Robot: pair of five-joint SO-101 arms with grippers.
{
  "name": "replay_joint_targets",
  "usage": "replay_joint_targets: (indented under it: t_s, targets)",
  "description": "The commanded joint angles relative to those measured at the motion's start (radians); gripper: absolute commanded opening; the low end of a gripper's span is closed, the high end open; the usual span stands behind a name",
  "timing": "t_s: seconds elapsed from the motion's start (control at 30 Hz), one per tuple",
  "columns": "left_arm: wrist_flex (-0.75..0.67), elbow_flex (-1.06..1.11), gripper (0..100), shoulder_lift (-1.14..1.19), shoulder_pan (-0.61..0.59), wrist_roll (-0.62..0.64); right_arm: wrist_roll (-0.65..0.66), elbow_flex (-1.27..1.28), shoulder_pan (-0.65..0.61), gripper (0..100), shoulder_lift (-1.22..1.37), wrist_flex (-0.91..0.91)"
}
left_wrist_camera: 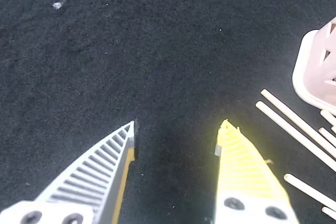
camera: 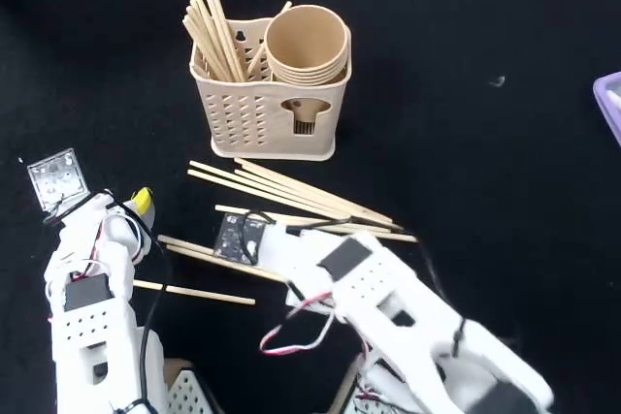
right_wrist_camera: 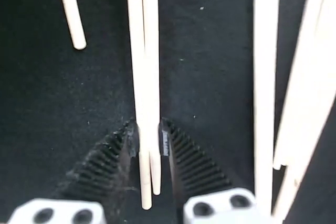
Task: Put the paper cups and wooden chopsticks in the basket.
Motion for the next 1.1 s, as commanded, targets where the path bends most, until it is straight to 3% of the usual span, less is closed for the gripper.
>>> replay_joint_targets:
  t_s: [0.0, 0.37, 0.57, 0.73, 0.83, 0.93, 1.07]
  targets:
    - [-0.017, -0.013, 25, -0.012, -0.005, -0.011, -0.012, 0.022, 0.02, 1.1, -0.157, 0.02]
    - [-0.017, -0.012, 25, -0.012, -0.007, -0.011, -0.269, -0.007, 0.02, 1.1, -0.63, 0.069]
    - [-0.017, -0.01, 25, -0.012, -0.007, -0.011, -0.287, 0.064, 0.018, 1.1, -0.789, 0.068]
    - [-0.017, -0.016, 25, -0.012, -0.008, -0.011, -0.287, 0.154, 0.017, 2.1, -0.694, -0.018]
    - [-0.015, -0.025, 25, -0.012, -0.047, 0.002, -0.287, 0.119, 0.012, 14.1, -0.53, -0.048]
    - [-0.009, -0.07, 25, -0.003, -0.168, 0.081, -0.287, 0.03, 0.012, 23.9, -0.331, -0.058]
    - [-0.011, -0.12, 26, -0.002, -0.361, 0.196, -0.287, -0.015, 0.011, 21.1, -0.097, -0.195]
